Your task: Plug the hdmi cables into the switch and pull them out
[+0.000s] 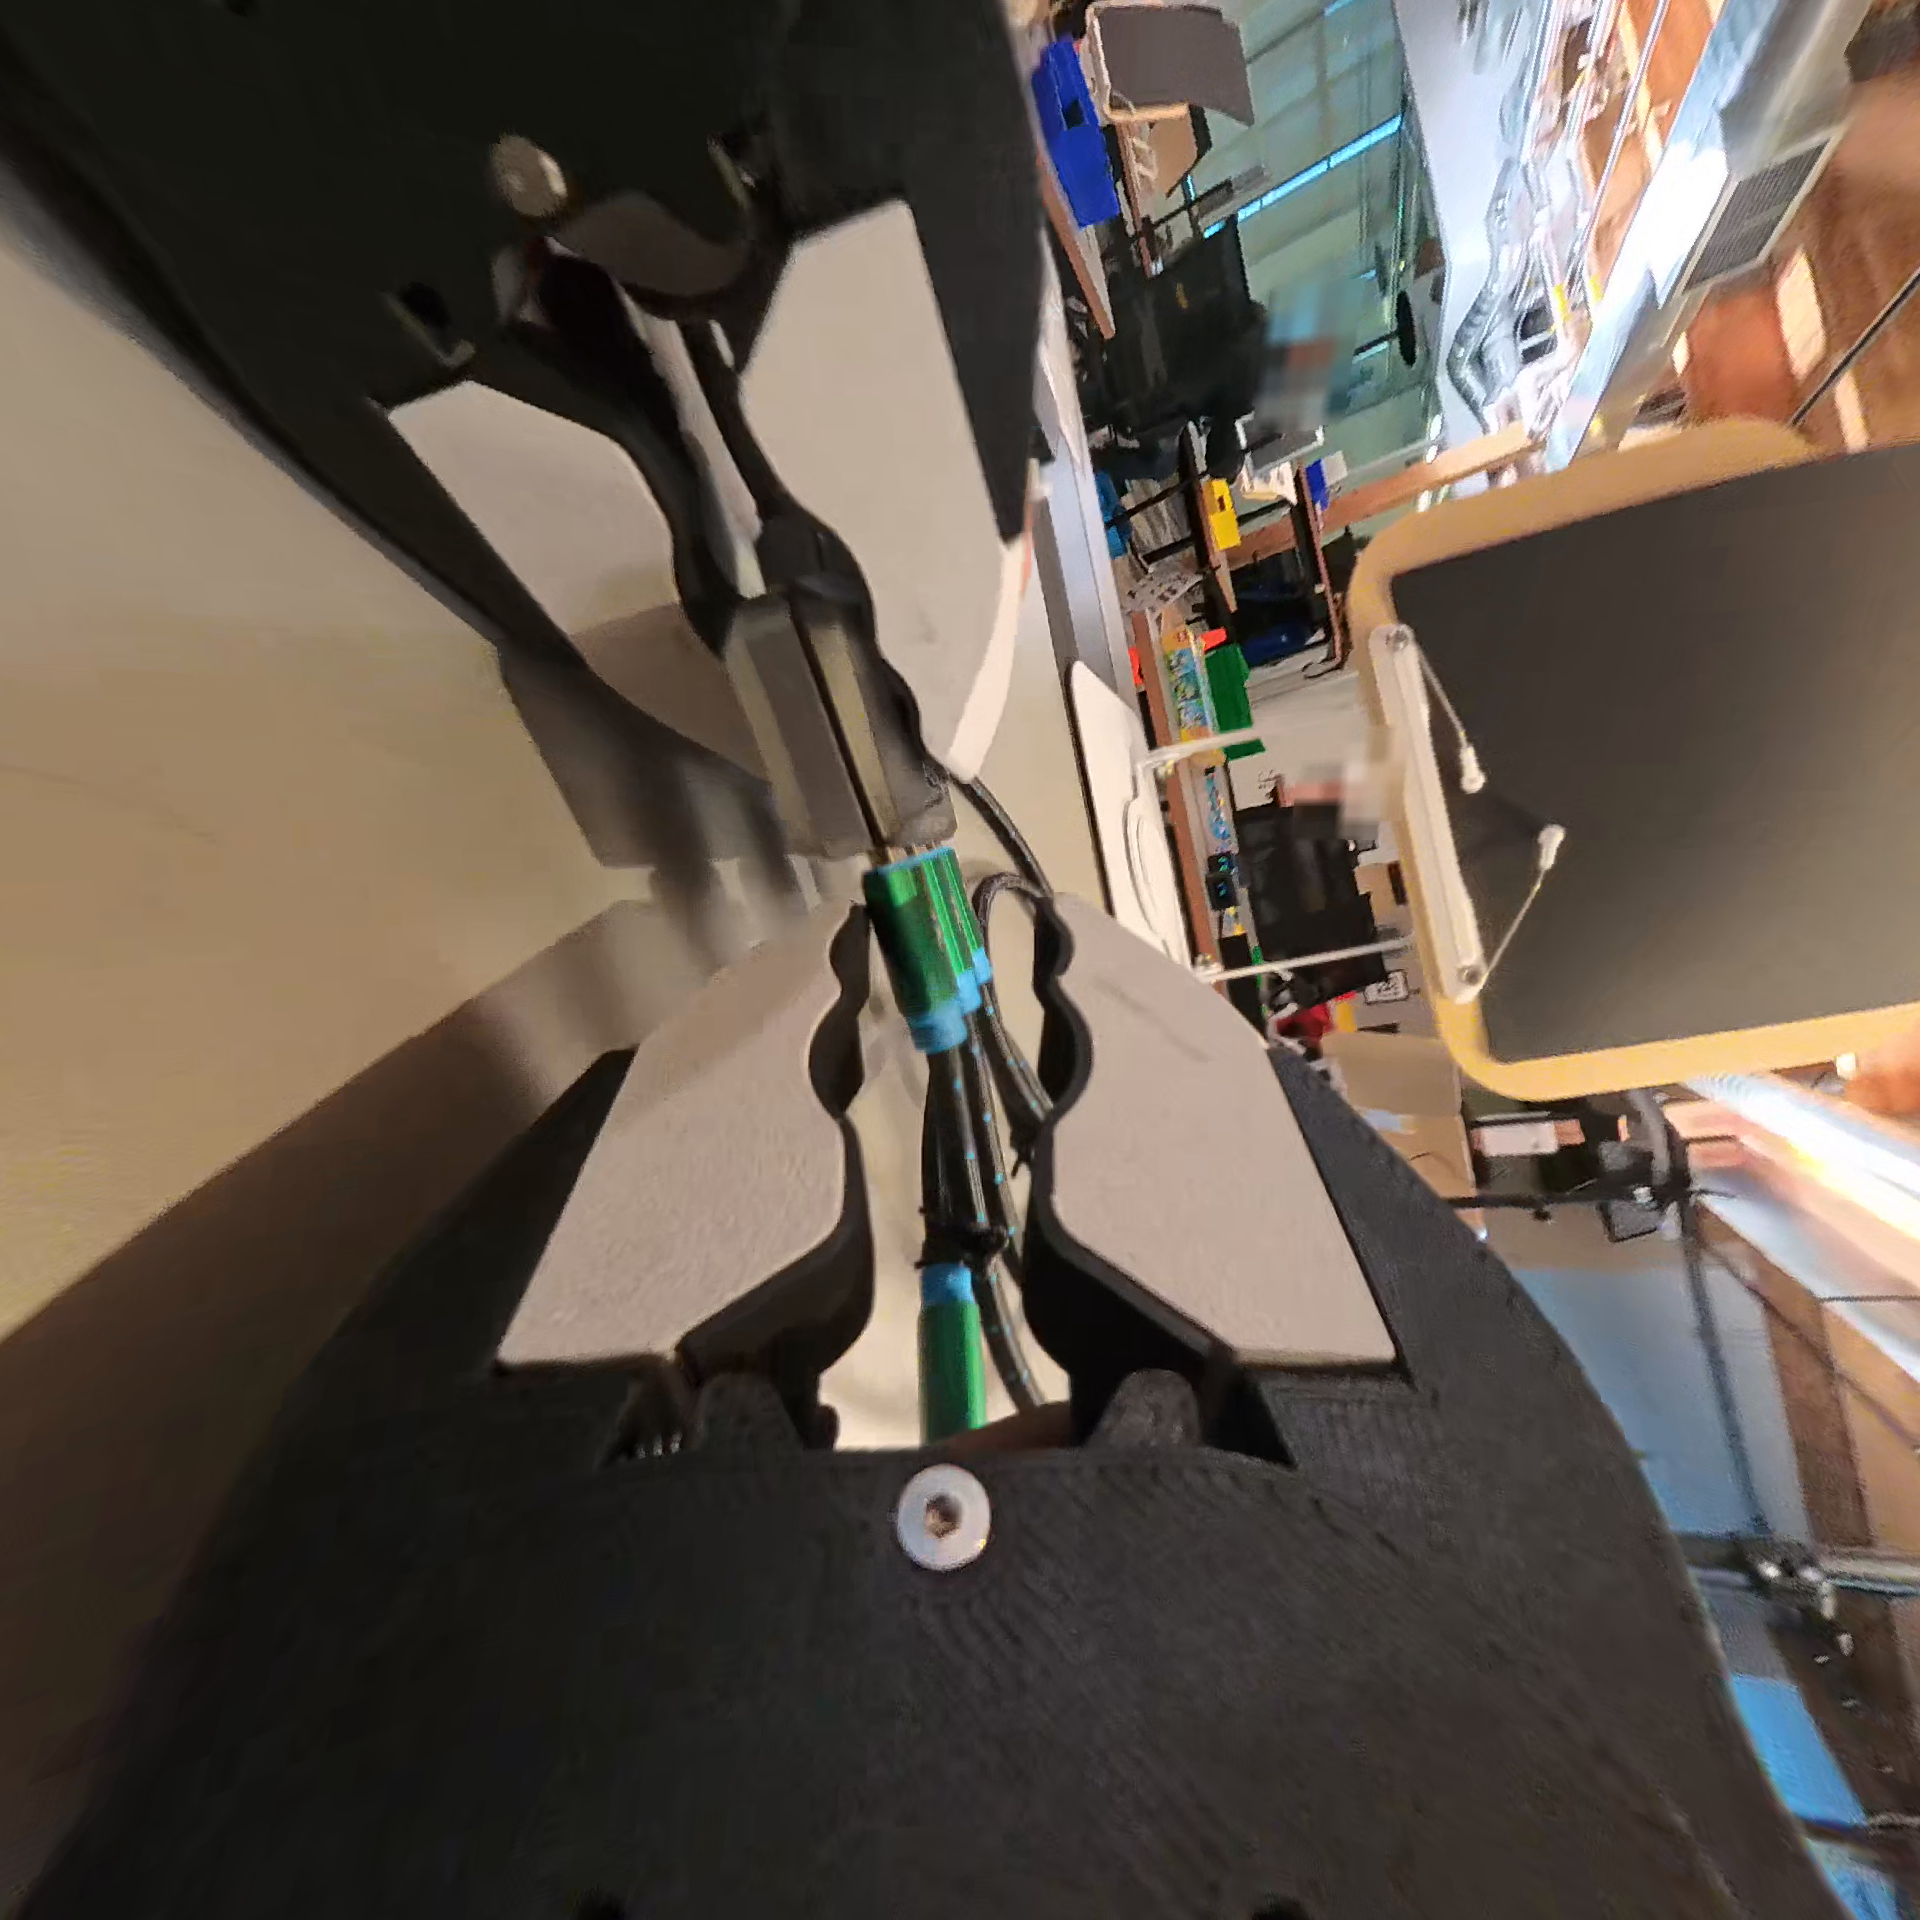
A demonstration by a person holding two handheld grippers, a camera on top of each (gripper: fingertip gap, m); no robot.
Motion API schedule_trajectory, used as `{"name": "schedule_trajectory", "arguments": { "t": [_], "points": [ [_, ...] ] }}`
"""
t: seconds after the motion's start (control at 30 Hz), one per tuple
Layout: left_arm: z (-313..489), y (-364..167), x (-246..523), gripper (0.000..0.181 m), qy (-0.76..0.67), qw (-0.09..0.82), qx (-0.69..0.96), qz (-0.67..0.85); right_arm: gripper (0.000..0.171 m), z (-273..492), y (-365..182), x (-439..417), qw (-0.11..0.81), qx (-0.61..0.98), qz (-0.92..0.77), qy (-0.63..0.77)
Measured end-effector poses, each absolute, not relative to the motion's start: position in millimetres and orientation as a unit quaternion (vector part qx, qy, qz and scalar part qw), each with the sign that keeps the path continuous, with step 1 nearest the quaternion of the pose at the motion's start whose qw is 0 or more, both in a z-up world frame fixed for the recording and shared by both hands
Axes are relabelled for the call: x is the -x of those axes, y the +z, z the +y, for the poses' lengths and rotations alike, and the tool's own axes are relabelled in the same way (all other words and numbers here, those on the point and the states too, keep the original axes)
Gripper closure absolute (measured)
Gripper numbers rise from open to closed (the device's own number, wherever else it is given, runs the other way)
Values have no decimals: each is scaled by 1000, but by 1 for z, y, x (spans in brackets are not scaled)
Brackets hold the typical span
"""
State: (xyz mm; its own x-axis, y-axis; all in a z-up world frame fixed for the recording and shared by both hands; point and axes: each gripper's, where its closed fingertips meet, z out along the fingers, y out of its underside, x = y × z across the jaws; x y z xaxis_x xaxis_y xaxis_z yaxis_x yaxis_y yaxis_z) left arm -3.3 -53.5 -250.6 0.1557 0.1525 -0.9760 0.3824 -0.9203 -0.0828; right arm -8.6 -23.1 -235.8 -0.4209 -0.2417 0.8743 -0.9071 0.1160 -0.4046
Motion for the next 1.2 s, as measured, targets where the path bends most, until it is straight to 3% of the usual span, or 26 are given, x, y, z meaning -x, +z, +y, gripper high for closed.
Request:
{"name": "schedule_trajectory", "arguments": {
  "t": [0.17, 0.7, 0.87, 1.2],
  "points": [
    [-50, -252, 5, 158, -624, 91, -758, 166, 158, -27, -248, 5, 362, -461, -652, 480],
    [-34, -254, 5, 157, -623, 58, -766, 146, 159, -8, -250, 6, 320, -508, -636, 485],
    [-104, -251, -33, 158, -622, 113, -735, 245, 159, 13, -230, 105, 371, -420, -669, 488],
    [-107, -250, -32, 158, -620, 97, -736, 254, 159, 7, -237, 93, 349, -425, -680, 486]
  ]
}}
